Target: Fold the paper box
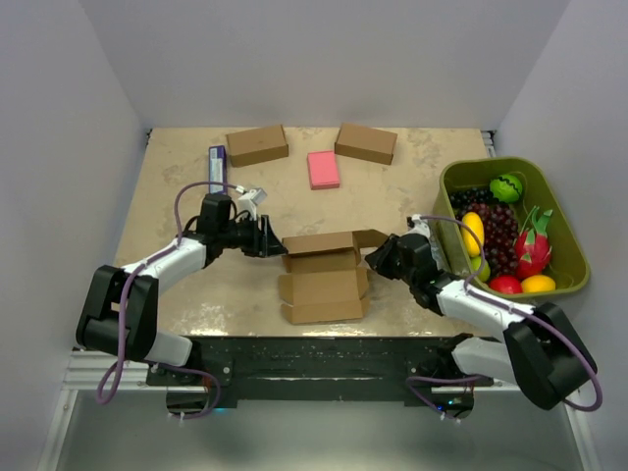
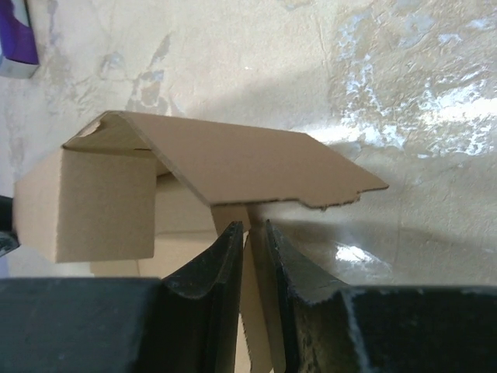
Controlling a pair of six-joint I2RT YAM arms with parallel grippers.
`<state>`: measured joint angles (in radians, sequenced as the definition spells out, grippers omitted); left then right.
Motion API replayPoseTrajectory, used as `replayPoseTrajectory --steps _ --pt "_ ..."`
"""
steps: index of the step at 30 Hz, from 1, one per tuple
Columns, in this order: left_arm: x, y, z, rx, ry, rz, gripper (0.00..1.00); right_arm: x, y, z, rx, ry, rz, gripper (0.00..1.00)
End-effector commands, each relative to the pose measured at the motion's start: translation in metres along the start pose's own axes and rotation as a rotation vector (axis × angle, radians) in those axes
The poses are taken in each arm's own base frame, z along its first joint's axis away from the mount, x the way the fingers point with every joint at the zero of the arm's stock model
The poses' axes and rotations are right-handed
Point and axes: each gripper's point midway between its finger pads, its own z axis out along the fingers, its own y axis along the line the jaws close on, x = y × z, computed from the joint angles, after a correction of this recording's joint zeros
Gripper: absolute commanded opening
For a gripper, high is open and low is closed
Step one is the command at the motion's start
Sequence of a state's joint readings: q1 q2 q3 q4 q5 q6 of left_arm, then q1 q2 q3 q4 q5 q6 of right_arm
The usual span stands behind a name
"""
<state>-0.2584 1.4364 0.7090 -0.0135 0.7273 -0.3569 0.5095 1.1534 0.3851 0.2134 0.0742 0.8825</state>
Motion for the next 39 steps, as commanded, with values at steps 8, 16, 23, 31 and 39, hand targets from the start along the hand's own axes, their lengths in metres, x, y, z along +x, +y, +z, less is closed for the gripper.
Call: replayPoseTrajectory --steps 8,16,23,31,39 --pt "0.004 0.003 0.002 -0.020 0.016 0.004 0.48 -0.023 0.036 0.012 -0.125 -0.070 -0.043 0.15" --pt "0.005 0.001 0.003 -0.016 0.019 0.006 0.48 -0.013 0.043 0.019 -0.180 -0.032 -0.038 0.12" --pt "0.007 0.001 0.004 -0.016 0.027 0.007 0.48 0.003 0.046 0.028 -0.182 0.010 -0.047 0.10" --pt "0.008 0.001 0.005 -0.016 0.030 0.006 0.48 0.017 0.051 0.034 -0.182 0.038 -0.081 0.09" --pt "0.009 0.000 0.006 -0.013 0.036 0.009 0.48 0.037 0.042 0.044 -0.150 0.090 -0.061 0.08"
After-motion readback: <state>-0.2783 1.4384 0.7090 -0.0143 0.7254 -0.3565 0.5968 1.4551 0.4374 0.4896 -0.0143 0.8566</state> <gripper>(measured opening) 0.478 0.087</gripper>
